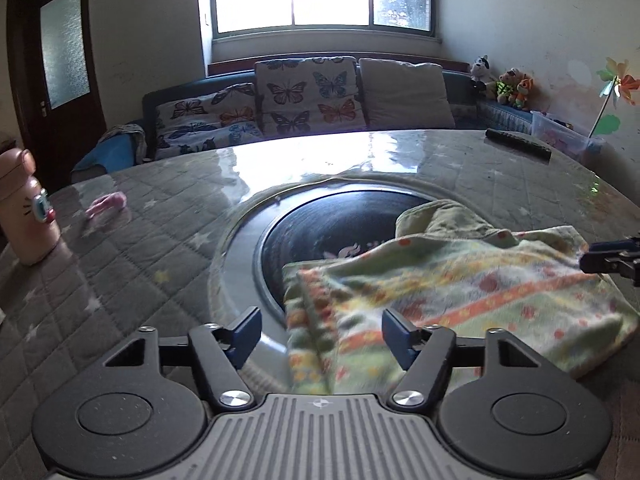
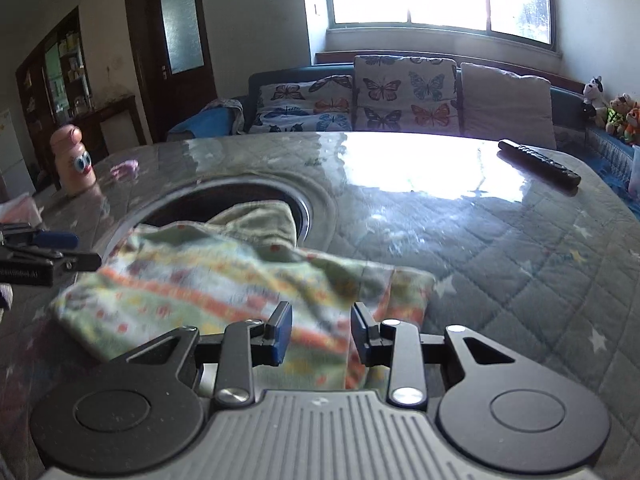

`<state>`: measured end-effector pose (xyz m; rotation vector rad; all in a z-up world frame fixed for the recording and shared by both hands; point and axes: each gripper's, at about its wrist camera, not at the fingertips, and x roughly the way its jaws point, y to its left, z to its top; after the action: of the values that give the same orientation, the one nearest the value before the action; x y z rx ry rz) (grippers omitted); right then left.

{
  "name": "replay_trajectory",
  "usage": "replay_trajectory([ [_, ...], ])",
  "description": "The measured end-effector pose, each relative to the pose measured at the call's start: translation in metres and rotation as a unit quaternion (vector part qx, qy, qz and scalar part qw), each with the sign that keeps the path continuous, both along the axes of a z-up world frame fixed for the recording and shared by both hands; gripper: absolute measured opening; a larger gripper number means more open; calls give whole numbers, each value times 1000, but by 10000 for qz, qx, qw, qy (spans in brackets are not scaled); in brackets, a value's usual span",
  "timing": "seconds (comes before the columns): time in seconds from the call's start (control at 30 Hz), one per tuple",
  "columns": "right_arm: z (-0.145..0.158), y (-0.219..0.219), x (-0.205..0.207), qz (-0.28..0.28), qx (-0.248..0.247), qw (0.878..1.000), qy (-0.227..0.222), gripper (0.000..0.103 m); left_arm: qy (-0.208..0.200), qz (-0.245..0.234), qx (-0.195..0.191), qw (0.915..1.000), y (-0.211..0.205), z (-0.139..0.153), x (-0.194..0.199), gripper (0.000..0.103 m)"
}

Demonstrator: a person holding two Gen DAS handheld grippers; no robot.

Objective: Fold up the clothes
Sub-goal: 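Grasp the folded bundle edge with both grippers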

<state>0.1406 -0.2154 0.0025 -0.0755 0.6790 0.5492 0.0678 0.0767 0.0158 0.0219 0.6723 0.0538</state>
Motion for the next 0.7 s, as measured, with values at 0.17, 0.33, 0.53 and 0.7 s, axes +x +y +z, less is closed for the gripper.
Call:
replay_trajectory([
  [0.17, -6, 8, 24, -12, -65, 10000, 60, 30, 71, -205, -12, 9998, -8, -4, 32, 45],
  [0.33, -18, 7, 34, -187, -132, 9996, 144, 29, 272, -206, -132, 9993, -6, -16, 57, 26],
  [0.53, -19, 7, 34, -203, -178, 9996, 128, 28, 189, -404, -362, 9983, -13, -11, 69, 24],
  [0.7, -20, 8, 36, -192, -182, 9996, 126, 28, 221, -502, -307, 9980, -21, -14, 82, 24],
])
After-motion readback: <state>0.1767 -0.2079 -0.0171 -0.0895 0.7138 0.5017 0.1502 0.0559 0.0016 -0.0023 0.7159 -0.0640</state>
